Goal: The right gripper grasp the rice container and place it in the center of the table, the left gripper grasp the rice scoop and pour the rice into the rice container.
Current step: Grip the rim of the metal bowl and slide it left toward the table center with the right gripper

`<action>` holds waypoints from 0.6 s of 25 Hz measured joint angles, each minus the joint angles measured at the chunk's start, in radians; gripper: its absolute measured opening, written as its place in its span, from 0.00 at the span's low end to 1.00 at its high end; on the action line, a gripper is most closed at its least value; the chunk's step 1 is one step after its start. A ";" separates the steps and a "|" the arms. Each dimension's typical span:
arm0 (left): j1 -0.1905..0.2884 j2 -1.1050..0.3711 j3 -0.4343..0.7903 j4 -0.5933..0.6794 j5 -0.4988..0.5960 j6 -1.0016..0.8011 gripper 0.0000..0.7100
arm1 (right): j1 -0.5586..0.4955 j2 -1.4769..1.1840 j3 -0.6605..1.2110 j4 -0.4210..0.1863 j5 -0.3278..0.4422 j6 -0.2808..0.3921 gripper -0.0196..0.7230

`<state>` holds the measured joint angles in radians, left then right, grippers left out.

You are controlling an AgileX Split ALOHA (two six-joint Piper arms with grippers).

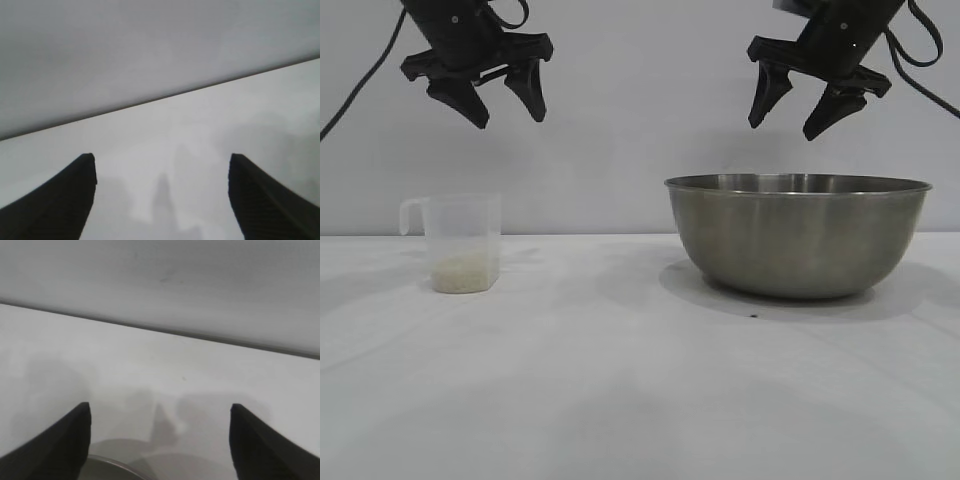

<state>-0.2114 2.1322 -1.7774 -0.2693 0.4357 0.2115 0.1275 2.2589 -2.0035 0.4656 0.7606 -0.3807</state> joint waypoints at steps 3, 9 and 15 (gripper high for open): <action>0.000 0.000 0.000 0.000 0.000 0.000 0.68 | 0.000 0.000 0.000 0.000 0.000 0.000 0.73; 0.000 0.000 0.000 0.000 0.002 0.000 0.68 | 0.000 0.000 -0.004 -0.005 0.047 0.000 0.73; 0.000 0.000 0.000 0.000 0.006 0.000 0.68 | -0.023 -0.034 -0.021 -0.056 0.170 0.045 0.73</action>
<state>-0.2114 2.1322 -1.7774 -0.2693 0.4414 0.2115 0.1048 2.2245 -2.0248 0.4093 0.9307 -0.3356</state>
